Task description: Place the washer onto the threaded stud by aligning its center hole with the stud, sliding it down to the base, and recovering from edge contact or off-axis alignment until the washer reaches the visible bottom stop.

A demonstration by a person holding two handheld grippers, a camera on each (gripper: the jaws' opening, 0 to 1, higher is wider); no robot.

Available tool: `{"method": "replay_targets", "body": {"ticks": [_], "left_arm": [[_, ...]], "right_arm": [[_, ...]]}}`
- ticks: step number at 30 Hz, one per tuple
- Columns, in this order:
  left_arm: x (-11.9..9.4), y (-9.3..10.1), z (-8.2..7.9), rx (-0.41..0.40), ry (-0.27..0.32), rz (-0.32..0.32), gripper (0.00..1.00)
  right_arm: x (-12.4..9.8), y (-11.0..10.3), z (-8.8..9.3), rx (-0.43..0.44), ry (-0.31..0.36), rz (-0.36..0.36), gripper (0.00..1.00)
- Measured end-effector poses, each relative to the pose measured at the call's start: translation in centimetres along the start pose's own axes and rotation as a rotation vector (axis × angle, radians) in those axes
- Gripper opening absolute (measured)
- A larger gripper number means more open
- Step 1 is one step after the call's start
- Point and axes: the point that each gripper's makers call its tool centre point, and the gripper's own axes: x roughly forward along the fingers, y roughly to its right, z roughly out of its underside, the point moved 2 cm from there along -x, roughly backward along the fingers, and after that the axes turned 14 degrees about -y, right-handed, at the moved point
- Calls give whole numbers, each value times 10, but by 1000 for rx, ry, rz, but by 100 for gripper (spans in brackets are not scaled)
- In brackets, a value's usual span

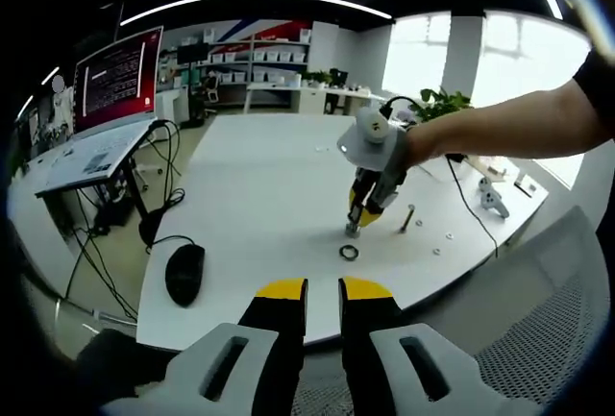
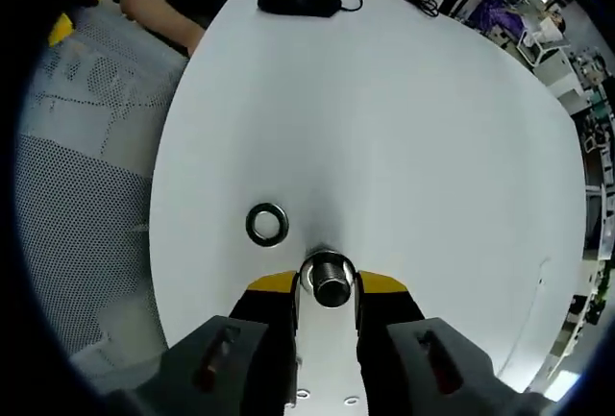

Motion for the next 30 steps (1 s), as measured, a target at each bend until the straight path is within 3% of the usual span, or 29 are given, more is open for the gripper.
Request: {"method": "replay_targets", "body": {"ticks": [12,21,24,26,30], "left_arm": [[0,0,0,-2,-1,-2,10],[0,0,0,-1,-3,-2,10],[0,0,0,-1,-2,-1,10],[0,0,0,0,-2,0,10],[0,0,0,1,-1,0,10]], "right_arm": [[19,-9,0,-19,-34,-15,23],[16,-17,3,-18,-33,-34,23],[17,-24,6,-53,-54,-45,23],[19,-26,5,-165,-56,-44,24],[19,-22,0,-107,-13,-15,31]]}}
